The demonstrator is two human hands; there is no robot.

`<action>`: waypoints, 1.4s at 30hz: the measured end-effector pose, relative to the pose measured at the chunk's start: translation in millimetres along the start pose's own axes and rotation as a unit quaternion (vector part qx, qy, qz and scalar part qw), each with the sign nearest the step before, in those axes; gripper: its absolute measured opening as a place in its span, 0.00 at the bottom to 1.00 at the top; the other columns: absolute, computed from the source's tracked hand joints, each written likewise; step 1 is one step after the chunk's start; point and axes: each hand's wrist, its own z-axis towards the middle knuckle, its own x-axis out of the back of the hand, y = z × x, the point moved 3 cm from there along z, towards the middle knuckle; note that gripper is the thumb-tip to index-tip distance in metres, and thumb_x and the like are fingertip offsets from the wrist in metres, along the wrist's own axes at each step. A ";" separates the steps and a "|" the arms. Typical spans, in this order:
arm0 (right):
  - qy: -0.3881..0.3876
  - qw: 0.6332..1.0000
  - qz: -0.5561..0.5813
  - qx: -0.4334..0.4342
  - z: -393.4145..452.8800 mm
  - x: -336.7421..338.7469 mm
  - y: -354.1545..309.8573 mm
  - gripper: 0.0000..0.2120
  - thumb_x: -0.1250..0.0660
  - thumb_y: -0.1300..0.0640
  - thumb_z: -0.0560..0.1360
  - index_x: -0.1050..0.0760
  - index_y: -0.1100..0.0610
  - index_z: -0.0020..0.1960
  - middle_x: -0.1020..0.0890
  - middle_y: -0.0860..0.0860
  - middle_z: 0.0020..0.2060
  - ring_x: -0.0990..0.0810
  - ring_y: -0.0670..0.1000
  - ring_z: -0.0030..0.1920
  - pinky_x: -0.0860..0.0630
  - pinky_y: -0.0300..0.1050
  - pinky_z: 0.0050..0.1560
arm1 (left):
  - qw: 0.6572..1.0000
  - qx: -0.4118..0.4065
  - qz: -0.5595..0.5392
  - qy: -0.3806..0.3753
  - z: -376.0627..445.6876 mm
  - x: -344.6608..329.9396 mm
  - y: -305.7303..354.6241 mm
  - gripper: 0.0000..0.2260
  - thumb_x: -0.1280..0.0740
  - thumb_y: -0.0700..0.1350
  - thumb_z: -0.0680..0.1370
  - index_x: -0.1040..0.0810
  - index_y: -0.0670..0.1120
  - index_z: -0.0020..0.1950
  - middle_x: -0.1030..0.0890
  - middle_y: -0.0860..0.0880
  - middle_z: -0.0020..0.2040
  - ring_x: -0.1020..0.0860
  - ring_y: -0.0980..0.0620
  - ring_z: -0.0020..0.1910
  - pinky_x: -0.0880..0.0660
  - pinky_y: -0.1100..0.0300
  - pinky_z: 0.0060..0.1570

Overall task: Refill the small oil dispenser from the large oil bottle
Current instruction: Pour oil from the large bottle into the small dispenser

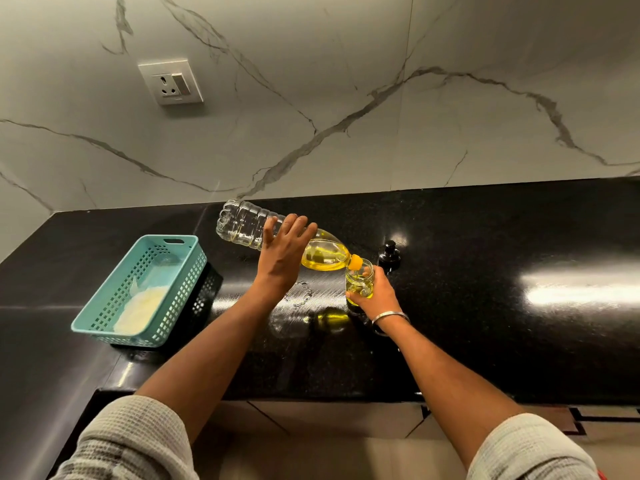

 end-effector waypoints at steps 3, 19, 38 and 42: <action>0.000 1.000 0.001 -0.001 0.1 0.0 0.5 0.29 0.22 0.59 0.64 0.31 0.55 0.60 0.22 0.54 0.55 0.23 0.53 0.55 0.26 0.44 0.56 | 1.000 0.000 0.001 0.000 0.3 0.6 0.2 0.34 0.21 0.32 0.56 0.21 0.50 0.59 0.20 0.47 0.58 0.23 0.45 0.61 0.44 0.51 0.63; -0.002 1.000 -0.002 -0.006 0.9 -0.3 1.5 0.29 0.22 0.59 0.63 0.32 0.53 0.60 0.23 0.53 0.55 0.23 0.52 0.55 0.26 0.45 0.57 | 1.000 0.002 0.003 -0.004 0.4 -1.5 0.4 0.34 0.21 0.32 0.56 0.22 0.50 0.60 0.21 0.48 0.59 0.24 0.45 0.62 0.44 0.50 0.64; -0.007 1.000 -0.002 -0.015 1.8 -1.0 3.6 0.30 0.22 0.58 0.64 0.33 0.51 0.60 0.23 0.52 0.56 0.23 0.52 0.57 0.25 0.49 0.60 | 1.000 0.000 -0.004 -0.005 0.5 -3.1 -0.1 0.34 0.22 0.32 0.57 0.22 0.50 0.61 0.21 0.47 0.60 0.24 0.44 0.62 0.45 0.50 0.64; -0.005 1.000 -0.001 -0.014 1.9 -1.0 2.3 0.30 0.22 0.58 0.64 0.33 0.52 0.61 0.23 0.52 0.56 0.23 0.52 0.56 0.25 0.49 0.60 | 1.000 0.001 -0.005 -0.009 0.0 -3.4 -0.3 0.35 0.22 0.32 0.57 0.22 0.50 0.61 0.21 0.48 0.60 0.24 0.45 0.63 0.44 0.49 0.64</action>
